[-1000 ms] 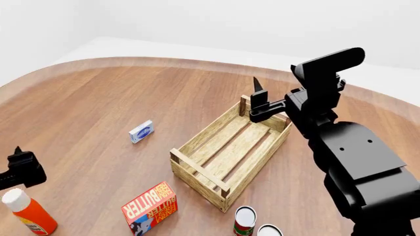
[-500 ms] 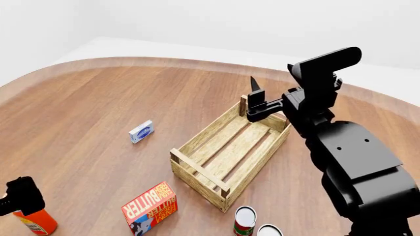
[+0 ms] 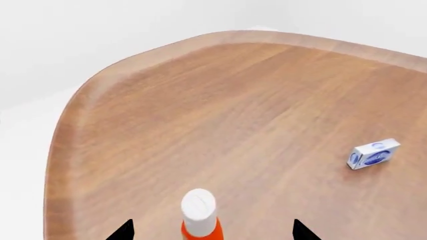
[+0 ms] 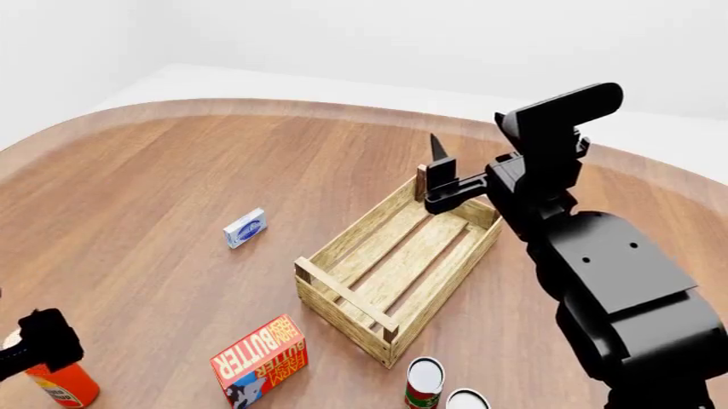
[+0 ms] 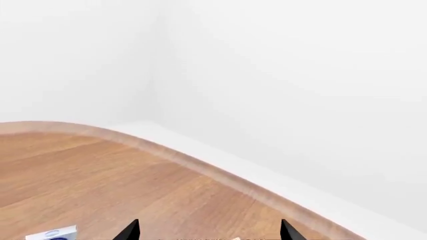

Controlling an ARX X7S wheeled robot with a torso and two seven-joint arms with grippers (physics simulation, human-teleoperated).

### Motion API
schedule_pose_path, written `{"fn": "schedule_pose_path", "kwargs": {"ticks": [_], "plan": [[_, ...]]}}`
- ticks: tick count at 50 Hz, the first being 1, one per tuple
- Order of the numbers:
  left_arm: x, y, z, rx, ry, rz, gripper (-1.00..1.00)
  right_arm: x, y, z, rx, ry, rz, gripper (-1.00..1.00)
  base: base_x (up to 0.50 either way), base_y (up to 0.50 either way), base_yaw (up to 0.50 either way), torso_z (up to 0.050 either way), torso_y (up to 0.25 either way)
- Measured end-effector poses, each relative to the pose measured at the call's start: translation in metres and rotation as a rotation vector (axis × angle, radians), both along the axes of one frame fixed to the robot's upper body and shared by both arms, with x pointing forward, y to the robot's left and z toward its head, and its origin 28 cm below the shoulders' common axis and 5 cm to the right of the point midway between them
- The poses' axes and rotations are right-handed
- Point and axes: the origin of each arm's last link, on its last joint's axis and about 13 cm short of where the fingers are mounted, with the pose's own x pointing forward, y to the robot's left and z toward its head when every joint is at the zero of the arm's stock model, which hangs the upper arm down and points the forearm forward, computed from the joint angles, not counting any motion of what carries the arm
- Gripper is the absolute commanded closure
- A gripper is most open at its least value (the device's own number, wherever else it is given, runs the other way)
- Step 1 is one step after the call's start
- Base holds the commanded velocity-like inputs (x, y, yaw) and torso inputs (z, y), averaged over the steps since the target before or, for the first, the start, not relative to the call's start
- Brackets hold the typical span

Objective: Pick up the ketchup, and put it in the wooden tray.

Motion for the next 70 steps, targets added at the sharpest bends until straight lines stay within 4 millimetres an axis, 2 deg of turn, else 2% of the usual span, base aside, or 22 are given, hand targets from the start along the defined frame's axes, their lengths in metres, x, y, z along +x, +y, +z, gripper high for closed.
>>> {"fn": "schedule_pose_path", "kwargs": {"ticks": [24, 70], "plan": [[0.017, 0.004, -0.039, 0.056, -0.015, 0.038, -1.00, 0.000, 0.002, 0.002, -0.005, 0.005, 0.009, -1.00, 0.00, 0.00, 0.00, 0.000, 0.000], [0.040, 0.009, -0.083, 0.092, 0.018, 0.088, -1.00, -0.007, 0.002, 0.004, -0.021, 0.013, -0.009, -1.00, 0.00, 0.00, 0.00, 0.000, 0.000]]}}
